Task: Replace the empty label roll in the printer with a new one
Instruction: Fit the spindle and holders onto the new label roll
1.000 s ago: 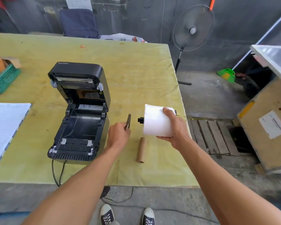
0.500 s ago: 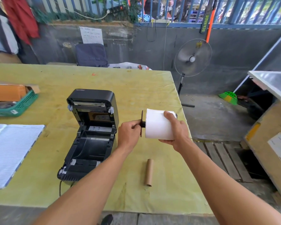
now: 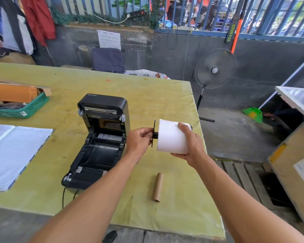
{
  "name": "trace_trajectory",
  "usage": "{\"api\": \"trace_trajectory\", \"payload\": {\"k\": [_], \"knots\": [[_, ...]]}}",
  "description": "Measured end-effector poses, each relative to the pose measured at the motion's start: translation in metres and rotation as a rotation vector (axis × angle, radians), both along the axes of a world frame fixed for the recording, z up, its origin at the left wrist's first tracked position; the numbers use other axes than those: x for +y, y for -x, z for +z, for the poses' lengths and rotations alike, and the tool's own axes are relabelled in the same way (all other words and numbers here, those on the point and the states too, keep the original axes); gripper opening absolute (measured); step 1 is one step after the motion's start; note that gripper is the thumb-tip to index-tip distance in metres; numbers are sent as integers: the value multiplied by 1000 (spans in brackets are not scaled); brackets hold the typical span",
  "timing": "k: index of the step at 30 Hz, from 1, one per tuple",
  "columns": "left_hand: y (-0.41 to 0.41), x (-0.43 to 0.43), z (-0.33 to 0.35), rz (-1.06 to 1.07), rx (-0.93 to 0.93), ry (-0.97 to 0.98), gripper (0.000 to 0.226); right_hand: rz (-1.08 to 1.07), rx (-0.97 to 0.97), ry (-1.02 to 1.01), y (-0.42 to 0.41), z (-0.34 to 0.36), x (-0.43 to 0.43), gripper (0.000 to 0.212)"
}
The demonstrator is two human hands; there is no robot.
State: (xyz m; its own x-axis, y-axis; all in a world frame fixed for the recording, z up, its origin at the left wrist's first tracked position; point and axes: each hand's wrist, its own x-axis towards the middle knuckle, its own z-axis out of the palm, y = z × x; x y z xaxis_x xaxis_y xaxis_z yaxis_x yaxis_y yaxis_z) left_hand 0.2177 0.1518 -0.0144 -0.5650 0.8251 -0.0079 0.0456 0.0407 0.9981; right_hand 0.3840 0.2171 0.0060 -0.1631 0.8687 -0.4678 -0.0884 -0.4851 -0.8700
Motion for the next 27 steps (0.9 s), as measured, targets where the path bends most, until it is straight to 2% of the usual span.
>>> {"api": "trace_trajectory", "payload": {"k": [3,8,14,18,20,22,24,26,27], "knots": [[-7,2,-2,4,74,55,20,17,-18,-5,-9,-1,0,75],[-17,-1,-6,-59,-212,39,21,13,16,24,-23,-5,0,76],[-27,0,-2,-138,-65,49,27,33,47,29,-29,-3,3,76],[-27,0,4,-135,6,60,23,52,9,-1,-26,1,6,73],[-27,0,11,-109,-10,88,22,46,4,-2,-24,2,7,73],[-33,1,19,-79,-81,118,39,36,-2,1,-20,2,6,75],[-41,1,23,-92,33,178,52,36,-38,-13,-14,2,5,78],[-45,0,22,-81,232,212,52,42,-62,-25,-9,2,3,78],[-44,-1,22,-66,270,210,49,50,-60,-31,-8,1,3,76]]}}
